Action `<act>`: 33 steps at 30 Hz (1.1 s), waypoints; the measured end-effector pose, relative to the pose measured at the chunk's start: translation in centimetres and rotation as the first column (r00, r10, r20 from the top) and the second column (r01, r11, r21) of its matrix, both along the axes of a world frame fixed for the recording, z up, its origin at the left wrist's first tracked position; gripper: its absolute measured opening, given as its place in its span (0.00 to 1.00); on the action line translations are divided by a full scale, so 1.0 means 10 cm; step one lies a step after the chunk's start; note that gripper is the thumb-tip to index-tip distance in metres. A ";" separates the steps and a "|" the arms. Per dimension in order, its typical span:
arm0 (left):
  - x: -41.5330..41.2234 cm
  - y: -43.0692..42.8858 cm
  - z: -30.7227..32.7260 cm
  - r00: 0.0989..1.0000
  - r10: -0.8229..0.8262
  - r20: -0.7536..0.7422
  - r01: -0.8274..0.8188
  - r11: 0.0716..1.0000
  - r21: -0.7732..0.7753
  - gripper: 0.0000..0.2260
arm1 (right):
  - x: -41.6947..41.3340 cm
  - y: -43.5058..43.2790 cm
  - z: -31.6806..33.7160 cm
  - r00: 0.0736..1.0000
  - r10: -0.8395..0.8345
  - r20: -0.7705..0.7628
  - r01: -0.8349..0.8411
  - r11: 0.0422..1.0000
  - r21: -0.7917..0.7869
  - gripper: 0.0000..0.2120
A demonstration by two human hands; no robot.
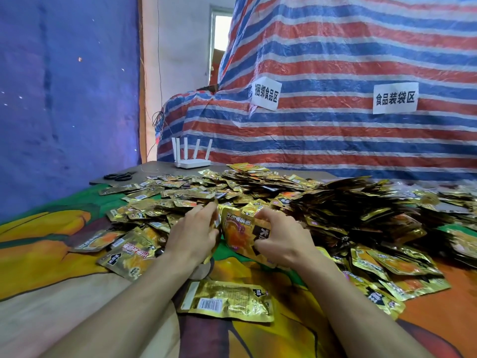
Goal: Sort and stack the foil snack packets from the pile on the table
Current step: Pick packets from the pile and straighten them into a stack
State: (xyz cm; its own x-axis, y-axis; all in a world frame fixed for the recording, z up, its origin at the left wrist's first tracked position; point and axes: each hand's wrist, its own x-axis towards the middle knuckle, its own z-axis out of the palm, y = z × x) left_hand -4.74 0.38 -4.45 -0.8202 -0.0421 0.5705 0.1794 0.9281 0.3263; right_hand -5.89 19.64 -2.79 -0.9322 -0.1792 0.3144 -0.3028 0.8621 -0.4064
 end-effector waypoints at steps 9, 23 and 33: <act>-0.10 -0.10 0.01 0.993 -0.013 -0.114 0.083 0.765 0.639 0.23 | -0.07 0.05 -0.02 0.991 -0.092 -0.093 0.027 0.840 -0.541 0.16; 0.01 0.16 0.03 0.823 -0.555 -0.122 0.145 -0.002 0.989 0.12 | -0.20 -0.11 -0.15 0.925 0.352 0.143 0.068 0.215 -0.974 0.06; -0.01 0.27 -0.02 0.805 -0.590 0.061 0.189 0.352 0.917 0.13 | -0.04 -0.14 -0.10 0.884 0.466 -0.036 -0.299 0.503 -0.811 0.18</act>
State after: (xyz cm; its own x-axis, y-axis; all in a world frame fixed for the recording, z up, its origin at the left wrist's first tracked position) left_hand -4.86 3.04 -4.70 -0.9891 0.0548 0.1369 0.1362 -0.0161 0.9906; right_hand -6.32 18.28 -3.82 -0.8836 -0.2962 0.3626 -0.3788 -0.0032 -0.9255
